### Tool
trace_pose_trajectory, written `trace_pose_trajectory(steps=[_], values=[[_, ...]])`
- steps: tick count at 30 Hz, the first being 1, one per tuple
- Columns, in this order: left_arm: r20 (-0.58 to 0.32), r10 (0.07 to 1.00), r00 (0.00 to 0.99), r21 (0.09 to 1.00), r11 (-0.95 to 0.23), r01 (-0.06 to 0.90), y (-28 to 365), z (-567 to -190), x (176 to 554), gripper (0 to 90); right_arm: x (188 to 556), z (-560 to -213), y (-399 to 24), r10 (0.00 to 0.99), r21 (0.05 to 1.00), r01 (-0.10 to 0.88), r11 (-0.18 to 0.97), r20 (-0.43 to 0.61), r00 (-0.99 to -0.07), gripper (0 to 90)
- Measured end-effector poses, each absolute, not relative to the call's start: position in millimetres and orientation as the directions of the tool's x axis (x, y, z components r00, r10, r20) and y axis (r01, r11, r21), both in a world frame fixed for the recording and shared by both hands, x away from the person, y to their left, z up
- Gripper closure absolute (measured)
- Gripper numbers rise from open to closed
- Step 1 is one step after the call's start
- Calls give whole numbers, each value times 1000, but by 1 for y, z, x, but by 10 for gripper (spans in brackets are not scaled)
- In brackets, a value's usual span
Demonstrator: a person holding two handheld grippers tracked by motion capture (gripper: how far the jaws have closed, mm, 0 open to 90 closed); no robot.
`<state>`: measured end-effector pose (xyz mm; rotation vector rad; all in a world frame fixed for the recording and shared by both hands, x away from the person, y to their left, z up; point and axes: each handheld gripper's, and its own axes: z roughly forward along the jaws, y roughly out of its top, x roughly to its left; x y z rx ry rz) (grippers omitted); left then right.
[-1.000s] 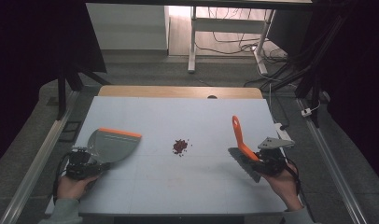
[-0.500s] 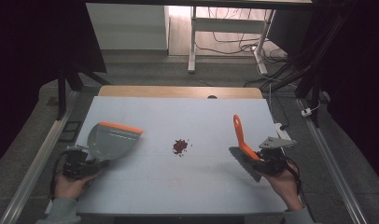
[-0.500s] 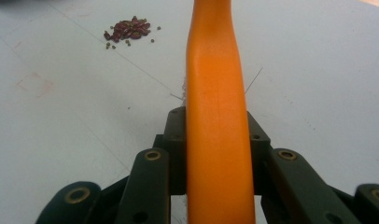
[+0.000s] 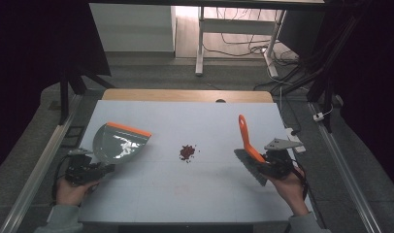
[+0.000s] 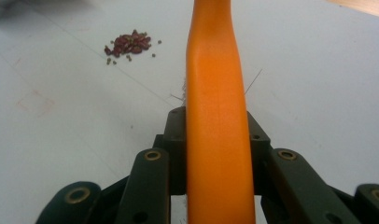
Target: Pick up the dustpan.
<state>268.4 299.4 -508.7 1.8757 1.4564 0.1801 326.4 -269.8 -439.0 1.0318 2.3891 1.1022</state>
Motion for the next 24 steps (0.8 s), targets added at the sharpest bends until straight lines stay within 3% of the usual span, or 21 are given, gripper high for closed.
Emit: trace_pose_trajectory(steps=[11,24], values=[[-309,868,388,647,-107,755,299,-504,273,617,342,-429,-254,738,790,476,385,45,-673,708],[-292,849,440,682,-138,718,291,-498,271,617,348,-428,-253,722,797,456,397,35,-691,708]])
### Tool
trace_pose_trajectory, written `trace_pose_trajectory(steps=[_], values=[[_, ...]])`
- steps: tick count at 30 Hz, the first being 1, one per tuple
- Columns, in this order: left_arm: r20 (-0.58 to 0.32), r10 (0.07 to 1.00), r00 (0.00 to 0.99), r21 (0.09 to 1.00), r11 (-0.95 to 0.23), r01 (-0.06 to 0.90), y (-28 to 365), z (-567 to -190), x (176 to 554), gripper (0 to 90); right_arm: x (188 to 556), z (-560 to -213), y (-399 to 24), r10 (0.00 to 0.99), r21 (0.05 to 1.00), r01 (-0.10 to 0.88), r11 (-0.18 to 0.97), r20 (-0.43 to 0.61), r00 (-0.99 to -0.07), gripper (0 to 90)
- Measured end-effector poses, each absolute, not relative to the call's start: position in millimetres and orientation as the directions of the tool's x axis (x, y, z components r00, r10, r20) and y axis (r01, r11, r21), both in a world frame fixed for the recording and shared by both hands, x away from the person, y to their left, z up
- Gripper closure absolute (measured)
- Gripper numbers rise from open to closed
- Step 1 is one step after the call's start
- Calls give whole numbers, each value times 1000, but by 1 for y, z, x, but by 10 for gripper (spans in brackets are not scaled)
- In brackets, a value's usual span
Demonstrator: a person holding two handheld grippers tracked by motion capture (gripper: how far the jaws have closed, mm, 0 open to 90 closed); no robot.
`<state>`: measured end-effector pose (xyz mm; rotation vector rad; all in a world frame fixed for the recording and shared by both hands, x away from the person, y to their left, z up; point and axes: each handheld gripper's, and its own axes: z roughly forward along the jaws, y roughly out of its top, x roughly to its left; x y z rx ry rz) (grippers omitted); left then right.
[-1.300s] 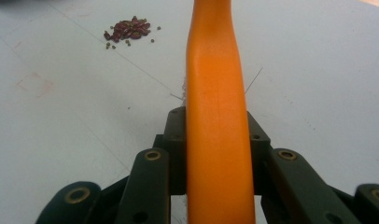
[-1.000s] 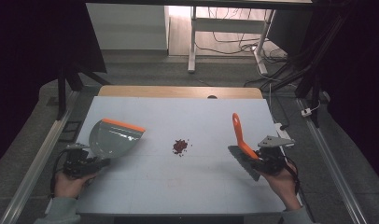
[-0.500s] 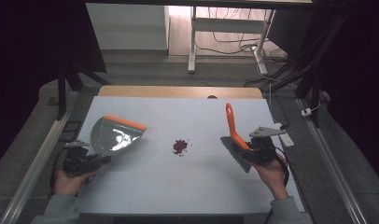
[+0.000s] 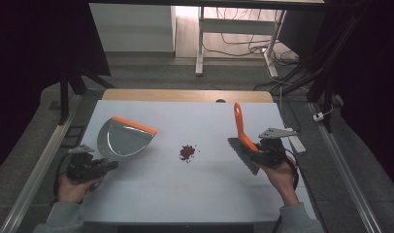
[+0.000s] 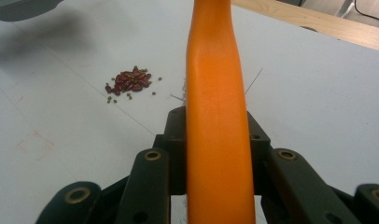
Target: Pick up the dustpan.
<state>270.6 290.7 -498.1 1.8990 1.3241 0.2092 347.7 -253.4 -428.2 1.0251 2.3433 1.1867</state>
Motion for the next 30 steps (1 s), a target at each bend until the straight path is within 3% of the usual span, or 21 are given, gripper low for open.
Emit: trace_pose_trajectory(steps=[30], values=[[-219,755,619,691,-328,644,260,-489,265,616,350,-435,-246,704,781,454,429,26,-710,708]])
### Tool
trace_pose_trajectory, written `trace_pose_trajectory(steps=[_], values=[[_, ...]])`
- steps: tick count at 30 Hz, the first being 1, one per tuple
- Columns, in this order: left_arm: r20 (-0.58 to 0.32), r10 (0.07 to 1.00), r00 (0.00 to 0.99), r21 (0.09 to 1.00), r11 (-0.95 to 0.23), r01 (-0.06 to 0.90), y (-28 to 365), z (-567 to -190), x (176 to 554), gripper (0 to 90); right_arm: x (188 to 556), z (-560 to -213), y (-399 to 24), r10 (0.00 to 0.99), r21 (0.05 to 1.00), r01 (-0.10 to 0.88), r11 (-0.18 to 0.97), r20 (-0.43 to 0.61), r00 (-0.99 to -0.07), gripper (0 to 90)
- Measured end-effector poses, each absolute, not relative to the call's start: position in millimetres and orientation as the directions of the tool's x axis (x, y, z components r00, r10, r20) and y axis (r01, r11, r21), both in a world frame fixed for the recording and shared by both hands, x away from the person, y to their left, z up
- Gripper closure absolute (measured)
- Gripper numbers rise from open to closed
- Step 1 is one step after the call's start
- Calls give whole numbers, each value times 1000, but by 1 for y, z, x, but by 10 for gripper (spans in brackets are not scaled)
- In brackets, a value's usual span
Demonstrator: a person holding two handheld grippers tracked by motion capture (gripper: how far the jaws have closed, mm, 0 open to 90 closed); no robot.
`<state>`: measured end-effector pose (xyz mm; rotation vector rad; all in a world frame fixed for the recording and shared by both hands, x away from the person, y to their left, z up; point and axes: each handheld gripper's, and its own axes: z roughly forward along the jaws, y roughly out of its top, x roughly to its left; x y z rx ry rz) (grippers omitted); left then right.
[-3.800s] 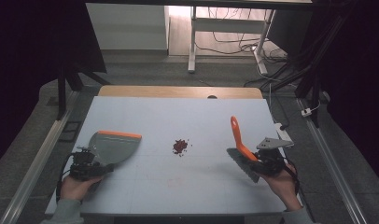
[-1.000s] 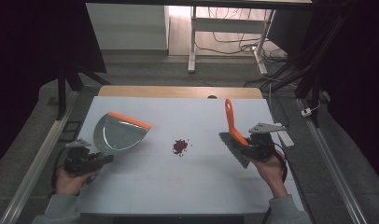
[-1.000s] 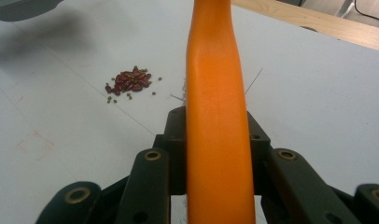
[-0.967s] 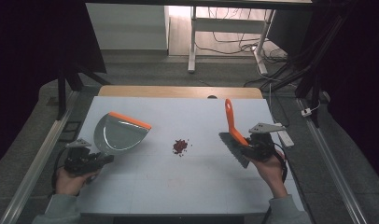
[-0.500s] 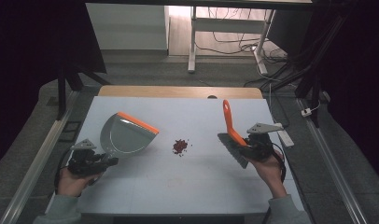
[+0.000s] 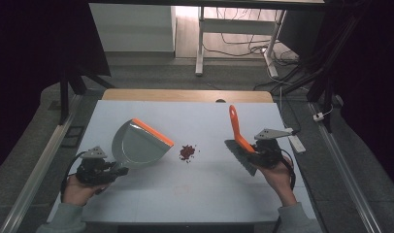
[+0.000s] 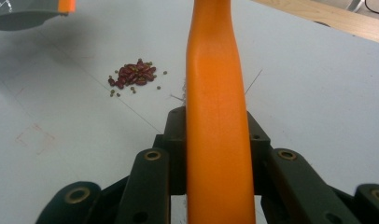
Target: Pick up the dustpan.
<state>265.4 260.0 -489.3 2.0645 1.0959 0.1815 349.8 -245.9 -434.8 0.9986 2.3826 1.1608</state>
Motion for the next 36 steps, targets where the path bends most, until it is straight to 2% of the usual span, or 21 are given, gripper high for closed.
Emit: trace_pose_trajectory(steps=[18,36], values=[[-209,657,724,641,-467,609,235,-493,265,616,350,-438,-241,696,775,454,440,25,-717,708],[-213,615,759,558,-561,612,224,-493,264,616,350,-442,-239,692,768,459,447,27,-721,708]])
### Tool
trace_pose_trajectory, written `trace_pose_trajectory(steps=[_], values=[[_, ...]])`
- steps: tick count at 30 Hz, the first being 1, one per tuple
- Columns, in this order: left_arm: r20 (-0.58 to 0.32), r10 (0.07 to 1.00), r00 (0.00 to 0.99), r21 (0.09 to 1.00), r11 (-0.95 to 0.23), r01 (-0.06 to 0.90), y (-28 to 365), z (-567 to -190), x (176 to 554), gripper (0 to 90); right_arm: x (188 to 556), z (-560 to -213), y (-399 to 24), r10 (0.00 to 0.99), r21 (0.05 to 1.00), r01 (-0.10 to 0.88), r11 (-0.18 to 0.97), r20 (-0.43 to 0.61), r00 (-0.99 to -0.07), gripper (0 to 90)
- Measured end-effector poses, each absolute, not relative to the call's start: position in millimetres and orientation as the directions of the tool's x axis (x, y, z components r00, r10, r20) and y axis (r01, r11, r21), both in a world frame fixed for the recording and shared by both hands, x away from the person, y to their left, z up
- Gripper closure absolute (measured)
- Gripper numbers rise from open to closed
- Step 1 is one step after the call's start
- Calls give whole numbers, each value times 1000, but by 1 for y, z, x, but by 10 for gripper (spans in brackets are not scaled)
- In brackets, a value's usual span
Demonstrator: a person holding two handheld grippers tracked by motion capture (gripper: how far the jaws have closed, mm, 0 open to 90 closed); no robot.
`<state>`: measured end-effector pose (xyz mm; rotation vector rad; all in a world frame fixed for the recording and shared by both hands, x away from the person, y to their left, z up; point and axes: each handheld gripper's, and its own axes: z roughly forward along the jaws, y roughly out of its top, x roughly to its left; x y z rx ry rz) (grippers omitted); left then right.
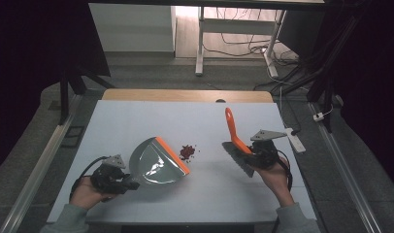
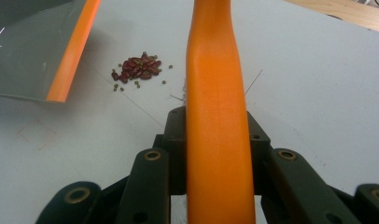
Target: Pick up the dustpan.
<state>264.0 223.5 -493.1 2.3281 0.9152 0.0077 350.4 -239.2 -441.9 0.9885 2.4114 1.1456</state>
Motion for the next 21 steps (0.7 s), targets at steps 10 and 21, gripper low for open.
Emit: trace_pose_trajectory(steps=[10,21], values=[[-235,601,764,519,-587,621,221,-496,264,616,350,-444,-237,689,764,461,453,29,-725,708],[-246,609,754,491,-593,639,221,-499,265,616,350,-447,-233,681,758,460,462,28,-732,708]])
